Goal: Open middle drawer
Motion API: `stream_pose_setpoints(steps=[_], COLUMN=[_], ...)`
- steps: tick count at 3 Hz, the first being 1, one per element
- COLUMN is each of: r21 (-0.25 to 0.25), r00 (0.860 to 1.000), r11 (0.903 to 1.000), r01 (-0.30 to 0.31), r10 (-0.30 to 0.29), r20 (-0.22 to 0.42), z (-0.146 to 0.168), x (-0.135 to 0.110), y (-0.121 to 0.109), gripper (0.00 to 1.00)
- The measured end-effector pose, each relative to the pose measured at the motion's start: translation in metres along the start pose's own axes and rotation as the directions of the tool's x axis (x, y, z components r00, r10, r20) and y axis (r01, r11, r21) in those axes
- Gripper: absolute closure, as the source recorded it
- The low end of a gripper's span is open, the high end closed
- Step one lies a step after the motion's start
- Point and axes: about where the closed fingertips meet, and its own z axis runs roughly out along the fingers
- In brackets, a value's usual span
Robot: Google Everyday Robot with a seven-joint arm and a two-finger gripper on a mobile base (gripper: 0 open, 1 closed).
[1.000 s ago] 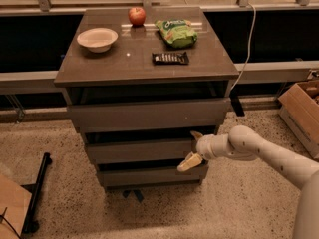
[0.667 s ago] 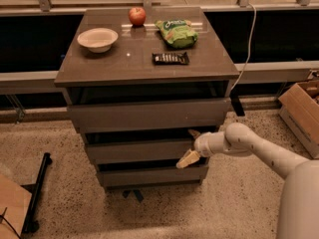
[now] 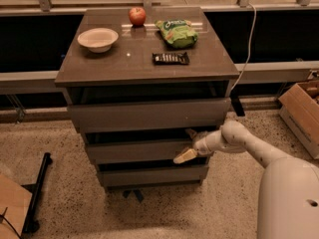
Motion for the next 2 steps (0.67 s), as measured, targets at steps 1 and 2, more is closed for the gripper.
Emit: stream_pose_setpoints(steps=[1, 2], r21=[0.0, 0.0], r00=[1.0, 1.0], r11=[1.0, 1.0], r01=[0.0, 0.0], r10=[0.0, 0.0], r20=[0.0, 0.0], z=[-0.0044, -0.0079], x=[-0.0058, -0.0104], y=[0.0003, 0.0006], gripper=[0.39, 0.68])
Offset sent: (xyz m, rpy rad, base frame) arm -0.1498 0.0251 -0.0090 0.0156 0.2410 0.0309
